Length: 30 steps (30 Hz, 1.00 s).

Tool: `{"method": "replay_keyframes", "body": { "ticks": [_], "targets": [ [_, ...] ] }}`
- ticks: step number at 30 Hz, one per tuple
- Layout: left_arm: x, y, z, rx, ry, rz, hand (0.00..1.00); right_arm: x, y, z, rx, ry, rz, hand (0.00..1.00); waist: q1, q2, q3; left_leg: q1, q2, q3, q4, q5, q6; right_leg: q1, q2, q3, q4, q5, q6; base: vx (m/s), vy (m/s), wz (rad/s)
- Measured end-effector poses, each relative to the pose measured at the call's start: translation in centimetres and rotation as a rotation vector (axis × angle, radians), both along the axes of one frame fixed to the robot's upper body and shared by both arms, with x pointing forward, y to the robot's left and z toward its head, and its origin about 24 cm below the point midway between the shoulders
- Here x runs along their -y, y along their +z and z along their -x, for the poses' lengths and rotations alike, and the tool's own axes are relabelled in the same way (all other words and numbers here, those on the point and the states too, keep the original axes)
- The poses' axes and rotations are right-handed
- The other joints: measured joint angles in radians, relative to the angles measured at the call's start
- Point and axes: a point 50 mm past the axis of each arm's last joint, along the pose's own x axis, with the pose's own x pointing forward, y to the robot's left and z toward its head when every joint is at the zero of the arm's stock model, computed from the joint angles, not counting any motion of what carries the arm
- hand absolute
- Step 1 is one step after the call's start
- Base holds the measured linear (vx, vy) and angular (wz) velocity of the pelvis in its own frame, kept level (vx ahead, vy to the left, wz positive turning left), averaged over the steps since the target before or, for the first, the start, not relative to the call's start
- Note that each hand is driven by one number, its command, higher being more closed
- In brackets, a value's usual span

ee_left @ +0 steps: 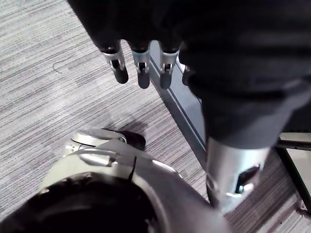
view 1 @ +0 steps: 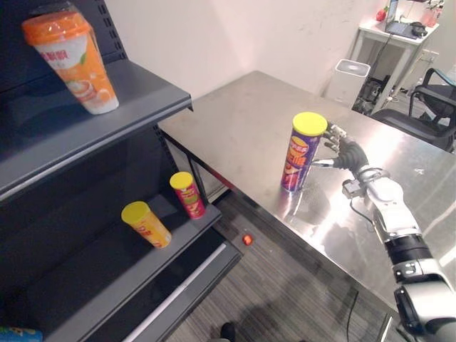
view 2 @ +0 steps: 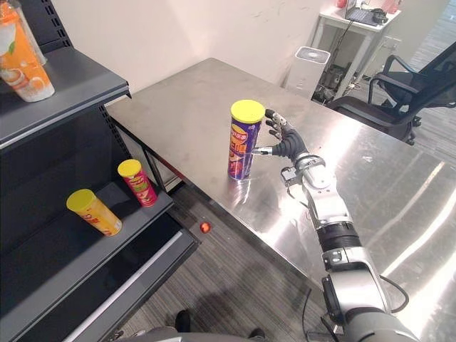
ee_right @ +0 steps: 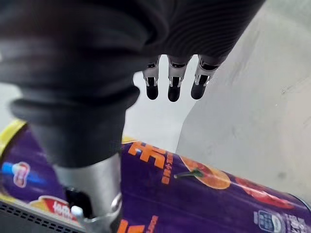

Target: Put the gum and the chips on the shelf.

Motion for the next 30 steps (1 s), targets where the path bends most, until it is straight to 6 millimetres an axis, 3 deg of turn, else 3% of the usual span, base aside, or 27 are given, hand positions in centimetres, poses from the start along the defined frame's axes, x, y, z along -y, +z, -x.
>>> {"method": "replay_keyframes", "body": {
  "ticks": [30],
  "targets": [
    [-0.2, 0.1, -0.1, 0.005, -0.025, -0.013, 0.0, -1.1, -0.8, 0.5, -0.072, 0.102, 0.021, 0.0, 0.007, -0.007, 0.016, 0.0, 0.002, 0.009, 0.001, 0.0, 0.0, -0.006, -0.001, 0.012, 0.003, 0.001, 0.002, 0.0, 0.0, -0.01]
  ]
}}
